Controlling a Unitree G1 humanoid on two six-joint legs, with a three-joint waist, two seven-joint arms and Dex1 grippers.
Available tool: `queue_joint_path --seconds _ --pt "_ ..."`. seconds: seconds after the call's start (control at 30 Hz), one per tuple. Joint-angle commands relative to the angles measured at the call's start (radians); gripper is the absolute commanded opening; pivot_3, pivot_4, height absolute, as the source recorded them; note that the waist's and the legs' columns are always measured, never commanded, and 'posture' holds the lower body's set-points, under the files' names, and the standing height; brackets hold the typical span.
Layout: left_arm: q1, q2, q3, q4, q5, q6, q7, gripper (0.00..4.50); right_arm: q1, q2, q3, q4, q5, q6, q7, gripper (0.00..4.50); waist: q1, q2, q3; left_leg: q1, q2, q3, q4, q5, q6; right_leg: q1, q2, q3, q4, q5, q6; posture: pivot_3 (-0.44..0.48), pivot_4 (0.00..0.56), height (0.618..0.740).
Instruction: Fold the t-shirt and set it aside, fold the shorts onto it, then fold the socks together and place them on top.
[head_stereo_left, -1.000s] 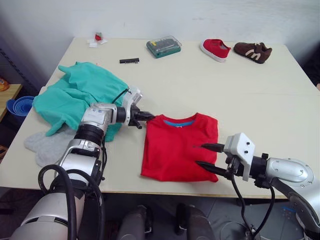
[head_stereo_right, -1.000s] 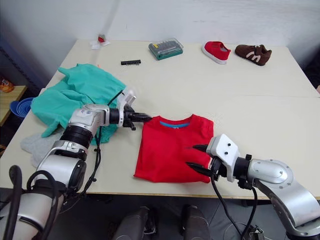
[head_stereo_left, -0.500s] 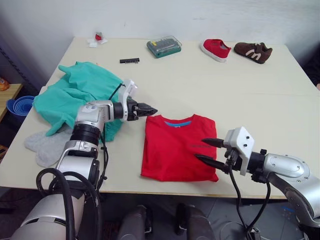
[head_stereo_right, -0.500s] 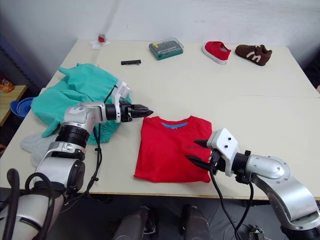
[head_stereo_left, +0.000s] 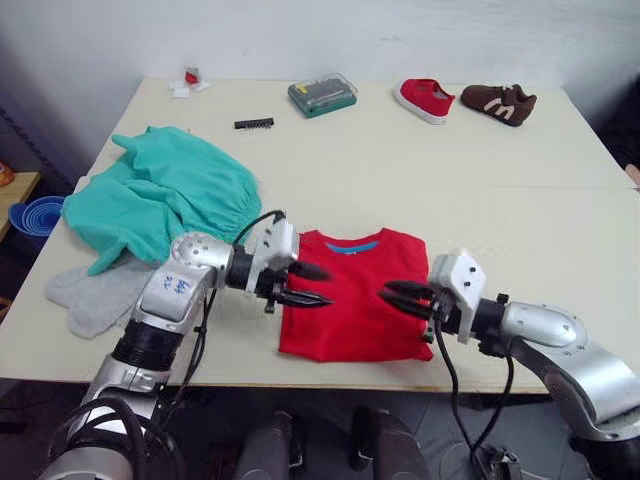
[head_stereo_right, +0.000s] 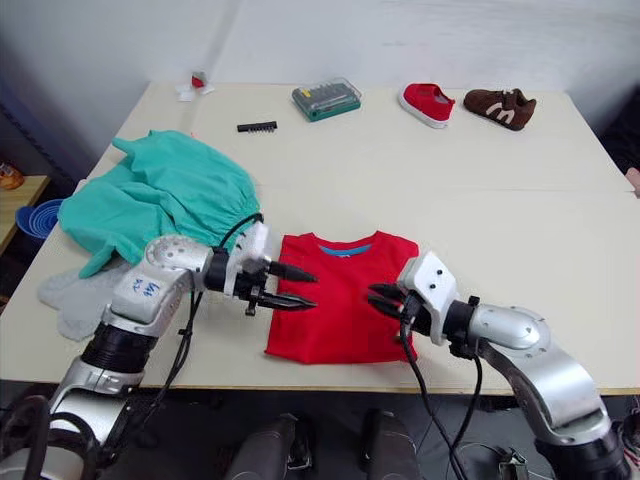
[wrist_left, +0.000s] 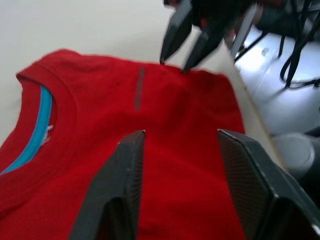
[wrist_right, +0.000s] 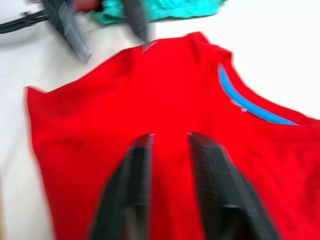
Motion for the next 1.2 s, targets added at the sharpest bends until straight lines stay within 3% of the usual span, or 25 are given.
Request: queue_joint_path --seconds 0.03,0.13,0.3,0.43,0.6,0.77,1.03,1.2 --pt "0.007 -0.013 -0.021 0.05 0.038 -0.059 0.037 0.96 -0.026 0.028 0.076 0.027 -0.063 -0.013 -0.018 0.0 -0.002 0.0 0.0 0.0 0.0 0.0 0.0 0.0 0.0 0.0 0.0 0.0 0.0 0.0 0.0 0.0 0.15 0.74" --pt "0.021 0.014 -0.076 0.138 0.119 -0.148 0.033 0.05 -0.053 0.048 0.19 0.137 -0.188 -0.044 -0.043 0.0 -0.004 0.0 0.0 0.0 0.0 0.0 -0.001 0.0 0.0 -0.001 0.0 -0.001 0.001 -0.001 -0.001 0.0 0.15 0.74" --pt "0.032 0.009 -0.098 0.202 0.195 -0.198 0.102 0.02 -0.088 0.083 0.216 0.297 -0.319 -0.148 -0.108 0.0 -0.006 0.0 -0.004 0.001 0.0 0.0 -0.001 0.0 0.0 0.0 0.0 -0.001 0.001 -0.001 -0.001 0.0 0.15 0.74" --pt "0.055 0.028 -0.101 0.208 0.204 -0.224 0.103 0.02 -0.147 0.131 0.068 0.404 -0.283 -0.133 -0.184 0.0 -0.005 -0.001 -0.007 0.002 0.0 0.0 -0.001 0.0 -0.001 0.002 -0.001 0.0 0.001 0.0 -0.001 0.0 0.15 0.74" --pt "0.056 0.034 -0.085 0.206 0.182 -0.217 0.111 0.02 -0.205 0.114 -0.049 0.5 -0.266 -0.094 -0.209 0.0 -0.004 0.001 -0.009 0.003 0.0 0.0 -0.002 0.001 -0.001 0.001 -0.002 0.0 0.001 0.0 -0.001 0.0 0.15 0.74" --pt "0.013 0.014 -0.039 0.194 0.13 -0.157 0.104 0.02 -0.187 0.111 -0.093 0.375 -0.139 -0.038 -0.087 0.0 -0.012 0.004 -0.011 0.003 0.0 0.001 -0.007 0.002 -0.002 -0.001 -0.001 0.0 0.001 -0.001 -0.002 0.0 0.15 0.74" --pt "-0.156 -0.065 0.053 0.292 0.035 0.006 0.132 0.02 0.015 0.046 -0.071 0.029 -0.032 0.041 0.019 0.0 0.007 0.004 -0.01 0.001 -0.001 -0.001 -0.01 0.007 0.005 -0.001 0.0 -0.002 -0.002 -0.001 -0.001 0.0 0.15 0.74" --pt "-0.226 -0.066 0.011 0.514 0.159 -0.162 0.194 0.02 0.158 -0.03 -0.023 -0.03 -0.095 0.025 0.029 0.0 0.014 0.004 -0.011 0.001 -0.003 0.0 -0.011 0.006 0.007 -0.001 -0.002 -0.002 -0.004 0.0 0.0 0.0 0.15 0.74"
